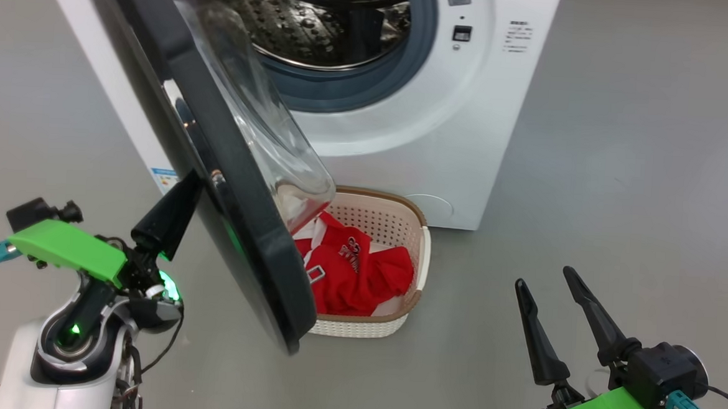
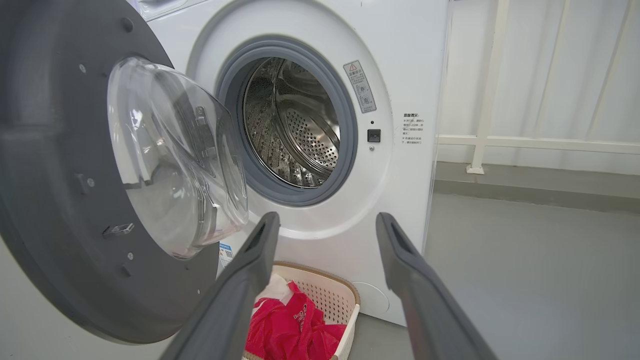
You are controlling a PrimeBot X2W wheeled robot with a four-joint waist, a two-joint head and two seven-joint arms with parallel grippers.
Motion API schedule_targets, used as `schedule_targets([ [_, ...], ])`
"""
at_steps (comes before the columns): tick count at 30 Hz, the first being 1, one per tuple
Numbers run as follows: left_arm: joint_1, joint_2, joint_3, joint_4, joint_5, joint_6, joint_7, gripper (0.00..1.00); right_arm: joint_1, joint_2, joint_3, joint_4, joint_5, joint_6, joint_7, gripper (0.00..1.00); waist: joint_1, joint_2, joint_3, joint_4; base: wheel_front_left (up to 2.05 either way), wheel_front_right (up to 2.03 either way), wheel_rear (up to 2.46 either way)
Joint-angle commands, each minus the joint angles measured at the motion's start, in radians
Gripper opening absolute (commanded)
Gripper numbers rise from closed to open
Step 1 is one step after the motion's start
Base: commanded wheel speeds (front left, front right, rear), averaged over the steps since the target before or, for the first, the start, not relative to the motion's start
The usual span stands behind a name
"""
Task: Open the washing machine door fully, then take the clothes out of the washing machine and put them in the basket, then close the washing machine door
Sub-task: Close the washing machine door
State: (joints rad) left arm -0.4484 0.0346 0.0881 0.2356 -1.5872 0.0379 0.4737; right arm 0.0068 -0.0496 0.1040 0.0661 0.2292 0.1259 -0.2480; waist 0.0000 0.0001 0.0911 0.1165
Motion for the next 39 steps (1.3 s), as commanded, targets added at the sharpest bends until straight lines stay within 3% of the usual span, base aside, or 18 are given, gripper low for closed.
schedule_targets([
  [1, -0.041, 0.016, 0.01, -0.023, -0.015, -0.009, -0.001, 0.0, -0.044, -0.001, 0.018, -0.021, 0.006, 0.005, -0.011, 1.0, 0.0, -0.0001, 0.004, -0.027, 0.0, 0.0, 0.0],
  [39, -0.293, 0.016, -0.15, 0.161, -0.152, -0.108, -0.19, 0.0, -0.084, -0.001, 0.032, -0.027, 0.0, 0.005, -0.014, 1.0, 0.0, -0.0001, 0.1, -0.187, 0.0, 0.0, 0.0],
])
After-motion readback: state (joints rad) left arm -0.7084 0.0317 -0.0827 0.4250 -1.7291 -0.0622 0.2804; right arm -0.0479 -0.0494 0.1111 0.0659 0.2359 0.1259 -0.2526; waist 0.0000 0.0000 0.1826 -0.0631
